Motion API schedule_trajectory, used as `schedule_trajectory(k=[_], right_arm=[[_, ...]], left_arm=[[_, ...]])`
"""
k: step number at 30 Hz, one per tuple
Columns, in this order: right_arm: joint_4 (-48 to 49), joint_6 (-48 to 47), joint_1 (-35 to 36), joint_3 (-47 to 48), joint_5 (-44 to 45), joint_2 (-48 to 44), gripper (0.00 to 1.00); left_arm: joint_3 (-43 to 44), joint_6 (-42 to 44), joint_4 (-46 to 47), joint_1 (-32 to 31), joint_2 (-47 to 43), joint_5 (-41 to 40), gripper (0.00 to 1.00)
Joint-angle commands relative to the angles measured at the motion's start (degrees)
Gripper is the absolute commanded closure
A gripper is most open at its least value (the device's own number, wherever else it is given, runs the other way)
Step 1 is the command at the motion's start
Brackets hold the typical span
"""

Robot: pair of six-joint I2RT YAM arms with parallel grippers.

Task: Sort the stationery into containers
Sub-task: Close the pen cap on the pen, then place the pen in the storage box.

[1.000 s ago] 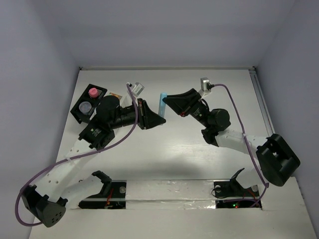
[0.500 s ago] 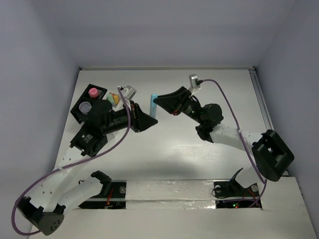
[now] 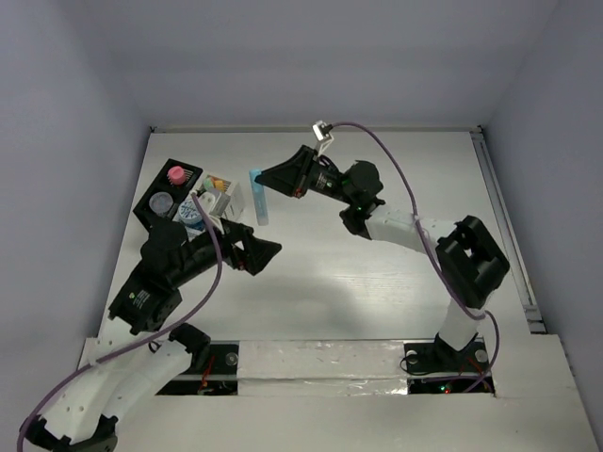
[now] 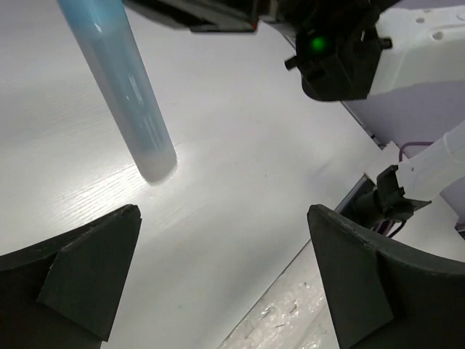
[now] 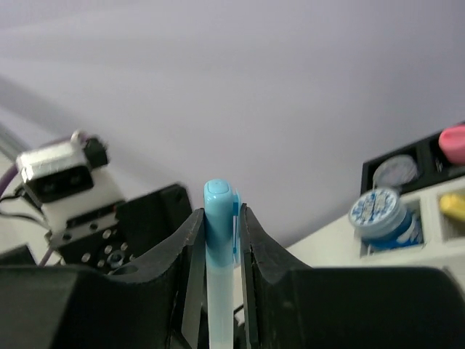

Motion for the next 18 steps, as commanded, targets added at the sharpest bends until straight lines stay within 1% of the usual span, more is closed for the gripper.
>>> schedule_trajectory(k=[1,3,4,5,6,7,8,9,10,12,13,15,16,17,18], right_arm=[[-0.51,-0.6,-1.06,6.71,0.32,4.05,1.0],[-1.57,0.44,-2.99,11.37,0.23,8.86,1.0],[-0.88,1.15,-3.52,12.77,0.06,10.64,1.0],[-0.52,2.02,-4.31,16.44,-0.38,12.39,1.0],[-1.74,2.12,-4.31,18.83,-0.9,16.07,1.0],[-2.97,1.86,-4.31,21.46,-1.08,17.84,1.0],[-4.81,1.07,-4.31,24.27,-1.61,19.69,1.0],[-9.0,-0.41,-4.31,30.22,-1.96,21.53,1.0],[-10.18,-0.69,-4.31,32.97,-2.14,25.12,1.0],[-12.37,-1.13,-4.31,37.72,-2.67,28.39,1.0],[-13.34,-1.48,-4.31,42.19,-2.75,31.19,1.0],[-17.37,-4.27,-3.79,46.95,-3.46,34.02,1.0],[-19.22,-5.69,-3.26,52.37,-3.72,35.34,1.0],[-21.59,-9.01,-3.26,55.73,-4.24,38.4,1.0],[-25.96,-10.69,-2.39,58.99,-4.16,39.99,1.0]], left_arm=[[2.04,3.47,-4.44,0.15,-4.45,-4.37,0.01],[3.09,4.34,-5.76,0.15,-6.21,-4.12,0.01],[4.14,4.52,-6.03,0.15,-8.14,-6.55,0.01],[4.59,4.53,-6.2,0.15,-9.11,-8.23,0.01],[4.94,4.53,-5.95,0.15,-9.12,-10.33,0.01],[4.95,4.44,-4.72,0.15,-12.34,-14.53,0.01],[4.68,4.44,-3.93,0.15,-13.16,-16.75,0.01],[4.33,4.44,-3.05,0.15,-13.95,-18.95,0.01],[3.81,4.52,-2.61,0.15,-14.65,-24.1,0.01],[3.28,4.26,-1.81,0.15,-15.01,-28.88,0.01],[2.41,4.44,-1.12,0.15,-15.53,-32.38,0.01],[0.04,4.7,0.2,0.15,-17.11,-35.21,0.01],[-1.02,4.88,0.91,0.15,-17.73,-35.49,0.01],[-2.16,5.05,2.48,0.15,-18.26,-35.67,0.01],[-3.31,4.88,3.1,0.15,-18.78,-35.93,0.01]])
